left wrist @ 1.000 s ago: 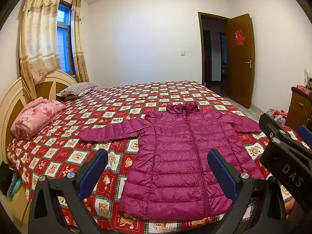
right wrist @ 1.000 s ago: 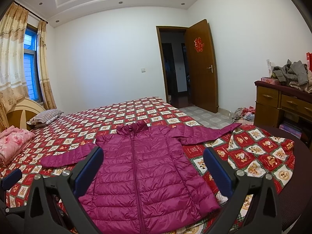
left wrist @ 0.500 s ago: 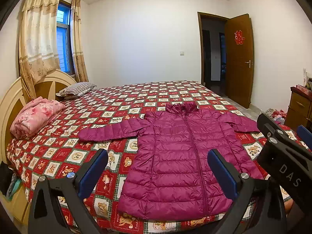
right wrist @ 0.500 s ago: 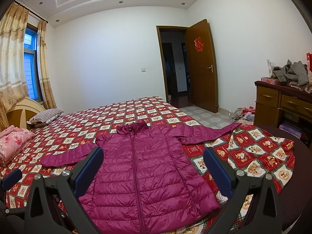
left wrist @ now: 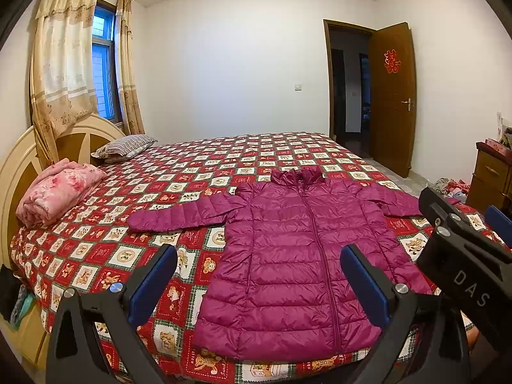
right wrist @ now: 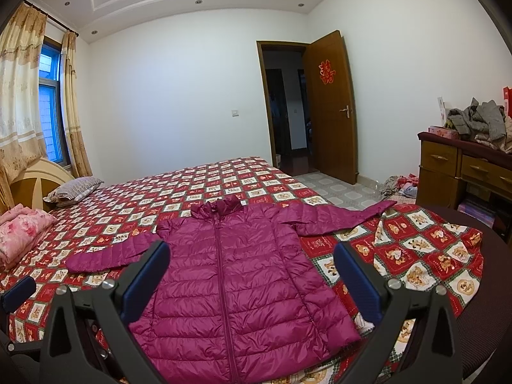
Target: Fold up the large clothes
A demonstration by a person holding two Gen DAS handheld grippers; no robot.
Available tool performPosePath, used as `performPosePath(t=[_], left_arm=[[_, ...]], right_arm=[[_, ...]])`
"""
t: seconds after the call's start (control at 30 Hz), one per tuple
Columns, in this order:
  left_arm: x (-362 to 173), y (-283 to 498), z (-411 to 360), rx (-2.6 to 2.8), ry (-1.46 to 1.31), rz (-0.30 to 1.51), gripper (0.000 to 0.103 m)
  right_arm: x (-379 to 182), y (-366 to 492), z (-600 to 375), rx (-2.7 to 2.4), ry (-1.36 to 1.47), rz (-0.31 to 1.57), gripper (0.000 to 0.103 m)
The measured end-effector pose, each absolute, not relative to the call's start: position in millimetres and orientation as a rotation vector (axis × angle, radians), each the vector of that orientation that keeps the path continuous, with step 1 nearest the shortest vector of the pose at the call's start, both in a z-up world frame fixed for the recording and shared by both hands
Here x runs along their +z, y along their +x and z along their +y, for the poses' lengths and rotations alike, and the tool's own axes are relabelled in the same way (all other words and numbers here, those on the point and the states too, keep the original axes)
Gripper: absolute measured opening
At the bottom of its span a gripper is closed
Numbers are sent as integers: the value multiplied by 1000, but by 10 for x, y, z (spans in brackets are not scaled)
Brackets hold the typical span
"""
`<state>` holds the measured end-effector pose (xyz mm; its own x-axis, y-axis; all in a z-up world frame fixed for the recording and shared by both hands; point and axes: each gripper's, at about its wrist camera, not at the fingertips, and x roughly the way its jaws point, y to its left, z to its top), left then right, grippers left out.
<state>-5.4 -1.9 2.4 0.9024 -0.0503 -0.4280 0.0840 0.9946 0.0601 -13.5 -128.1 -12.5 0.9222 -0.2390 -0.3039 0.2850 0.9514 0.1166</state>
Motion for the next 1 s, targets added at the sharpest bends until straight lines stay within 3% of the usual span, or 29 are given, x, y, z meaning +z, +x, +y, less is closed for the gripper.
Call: performPosePath(t=[1.0], left_arm=[[-83,-29,-53,-75,81,462,102]], right_arm=[[-196,-91,-1296,-270,156,324,103]])
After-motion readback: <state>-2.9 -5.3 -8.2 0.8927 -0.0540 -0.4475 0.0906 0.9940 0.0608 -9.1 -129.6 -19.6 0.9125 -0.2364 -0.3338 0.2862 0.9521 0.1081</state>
